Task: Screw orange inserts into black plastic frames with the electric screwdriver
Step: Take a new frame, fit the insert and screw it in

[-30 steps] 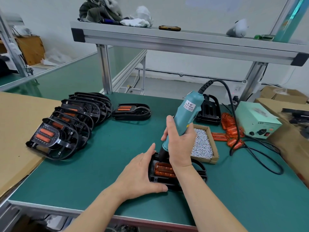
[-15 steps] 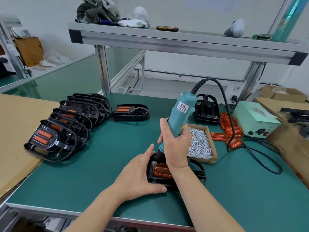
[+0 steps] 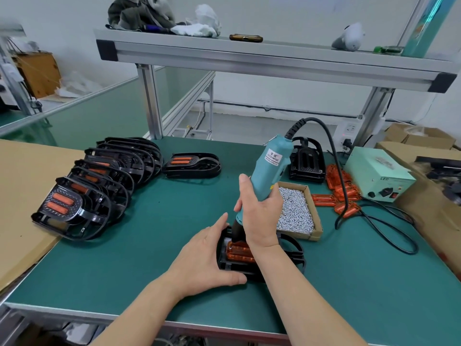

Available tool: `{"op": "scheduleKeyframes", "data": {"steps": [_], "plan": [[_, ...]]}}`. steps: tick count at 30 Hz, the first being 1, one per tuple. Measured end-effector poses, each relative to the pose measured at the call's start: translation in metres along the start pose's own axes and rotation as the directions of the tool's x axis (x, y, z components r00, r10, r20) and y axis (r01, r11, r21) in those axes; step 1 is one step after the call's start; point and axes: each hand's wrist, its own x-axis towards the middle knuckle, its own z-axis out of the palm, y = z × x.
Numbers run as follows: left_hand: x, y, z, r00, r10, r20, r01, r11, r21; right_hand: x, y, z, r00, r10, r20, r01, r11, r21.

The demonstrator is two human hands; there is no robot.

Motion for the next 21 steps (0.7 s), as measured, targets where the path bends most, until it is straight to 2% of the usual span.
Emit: {"op": "scheduleKeyframes", "data": {"steps": [10,16,18,21], "plan": [[0.000,-0.005,0.004,1.000,-0.024,-0.008,0.024,1.000,0.004,0.000,-0.006,-0.015,0.999,0.032,0.018,-0.034,0.994,0.104],[-0.001,-0.004,0.003,1.000,-0.017,-0.013,0.017,1.000,-0.003,0.004,-0.022,-0.018,0.992,-0.033,0.122,0.015,0.990,0.141],[-0.001,-0.004,0.003,1.000,-0.018,-0.012,0.018,1.000,-0.002,0.013,-0.030,-0.017,0.998,-0.019,0.056,0.010,0.987,0.157],[-0.002,-0.003,0.004,1.000,-0.015,-0.010,0.015,1.000,0.002,0.029,-0.031,-0.019,0.974,0.127,-0.189,-0.087,0.975,0.205]]}}
